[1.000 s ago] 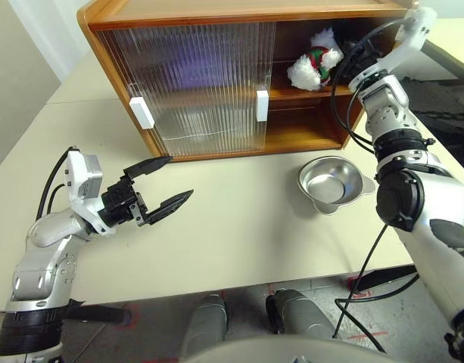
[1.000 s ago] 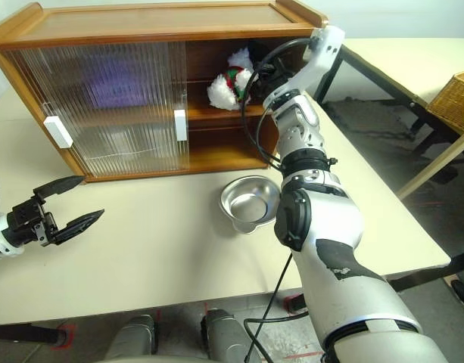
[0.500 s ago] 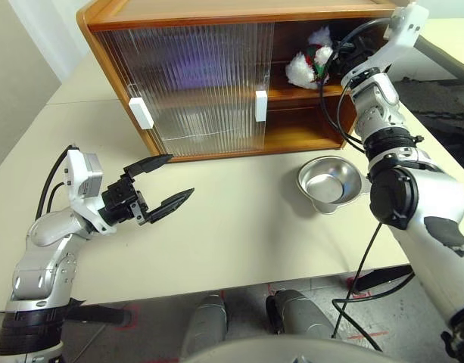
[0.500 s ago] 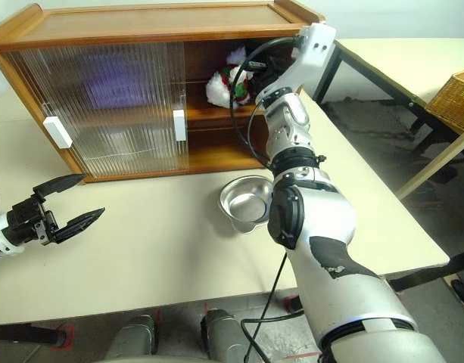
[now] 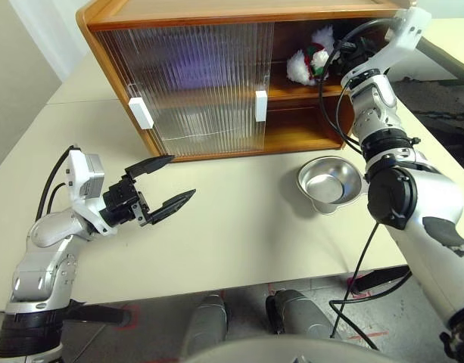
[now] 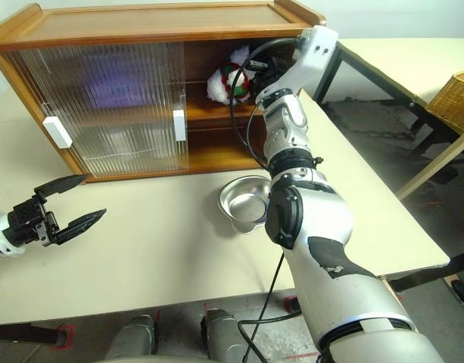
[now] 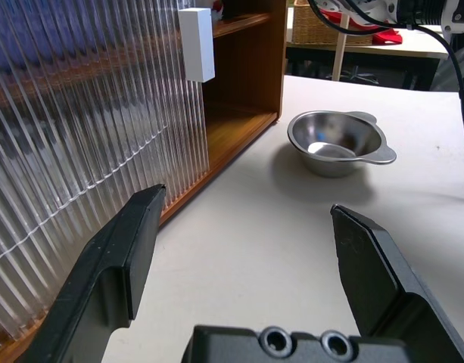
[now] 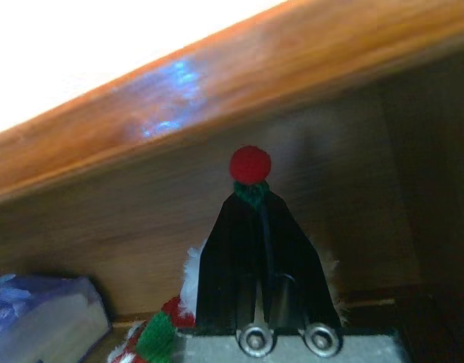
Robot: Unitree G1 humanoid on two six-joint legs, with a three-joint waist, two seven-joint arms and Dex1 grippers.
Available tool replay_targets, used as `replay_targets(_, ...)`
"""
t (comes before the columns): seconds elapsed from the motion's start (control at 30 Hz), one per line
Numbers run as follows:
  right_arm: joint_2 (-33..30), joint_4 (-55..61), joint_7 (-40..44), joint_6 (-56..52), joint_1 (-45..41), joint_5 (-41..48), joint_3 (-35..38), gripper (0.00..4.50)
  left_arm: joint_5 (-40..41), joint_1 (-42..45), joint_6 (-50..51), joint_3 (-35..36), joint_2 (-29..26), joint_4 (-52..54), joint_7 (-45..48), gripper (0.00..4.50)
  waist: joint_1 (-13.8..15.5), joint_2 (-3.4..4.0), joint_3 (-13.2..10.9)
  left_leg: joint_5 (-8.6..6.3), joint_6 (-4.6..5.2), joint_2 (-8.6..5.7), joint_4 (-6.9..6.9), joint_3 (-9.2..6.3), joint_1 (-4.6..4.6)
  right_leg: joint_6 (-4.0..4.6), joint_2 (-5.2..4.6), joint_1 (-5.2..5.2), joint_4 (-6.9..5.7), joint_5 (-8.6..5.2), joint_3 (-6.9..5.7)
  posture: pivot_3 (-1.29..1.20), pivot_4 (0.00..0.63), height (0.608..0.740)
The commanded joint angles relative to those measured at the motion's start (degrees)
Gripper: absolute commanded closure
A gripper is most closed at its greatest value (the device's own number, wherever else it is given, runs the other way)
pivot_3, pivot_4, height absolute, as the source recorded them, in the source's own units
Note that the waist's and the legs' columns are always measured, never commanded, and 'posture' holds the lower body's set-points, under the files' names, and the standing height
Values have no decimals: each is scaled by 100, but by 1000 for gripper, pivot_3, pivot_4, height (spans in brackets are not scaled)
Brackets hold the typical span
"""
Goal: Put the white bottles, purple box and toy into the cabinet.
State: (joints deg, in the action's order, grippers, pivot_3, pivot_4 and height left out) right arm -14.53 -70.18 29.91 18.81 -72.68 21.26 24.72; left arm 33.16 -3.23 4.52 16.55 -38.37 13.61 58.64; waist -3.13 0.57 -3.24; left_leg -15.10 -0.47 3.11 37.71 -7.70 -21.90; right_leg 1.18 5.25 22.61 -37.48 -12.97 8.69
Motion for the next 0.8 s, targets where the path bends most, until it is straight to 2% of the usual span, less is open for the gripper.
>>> replay_targets(0.03,40,-90,-123,-64,33,9,52,4473,-24,-48,46,-78,9,95,-11,0,1,0,0,0,0,0,0,0,0,4,0,0,0,-2,0,-18,51,740)
replay_targets(0.13,51,-135,-243,-178,20,-114,-40,4473,-12,-8,53,-77,3,65,-2,0,-1,0,0,0,0,0,0,0,0,5,0,0,0,-3,0,-23,52,740)
replay_targets(0.17,58,-132,-251,-191,16,-107,-28,3975,-3,0,54,-71,0,60,4,0,-2,0,0,0,0,0,0,0,0,5,0,0,0,-3,0,-24,52,740)
replay_targets(0.23,62,-116,-253,-194,12,-99,-2,3378,14,11,62,-58,-6,53,10,0,-3,0,0,0,0,1,0,0,0,5,0,1,0,-3,0,-25,53,740)
replay_targets(0.53,-82,-52,-155,-218,72,-56,81,23,-11,4,-24,-76,42,28,55,0,-5,1,-1,-1,1,2,-3,1,-6,5,0,8,0,-3,1,-38,63,740)
replay_targets(0.8,-157,39,24,-250,159,-133,-7,23,-17,-14,-14,-95,51,47,78,0,4,2,-2,-1,1,2,-1,2,-9,18,-1,8,0,-11,2,-40,65,740)
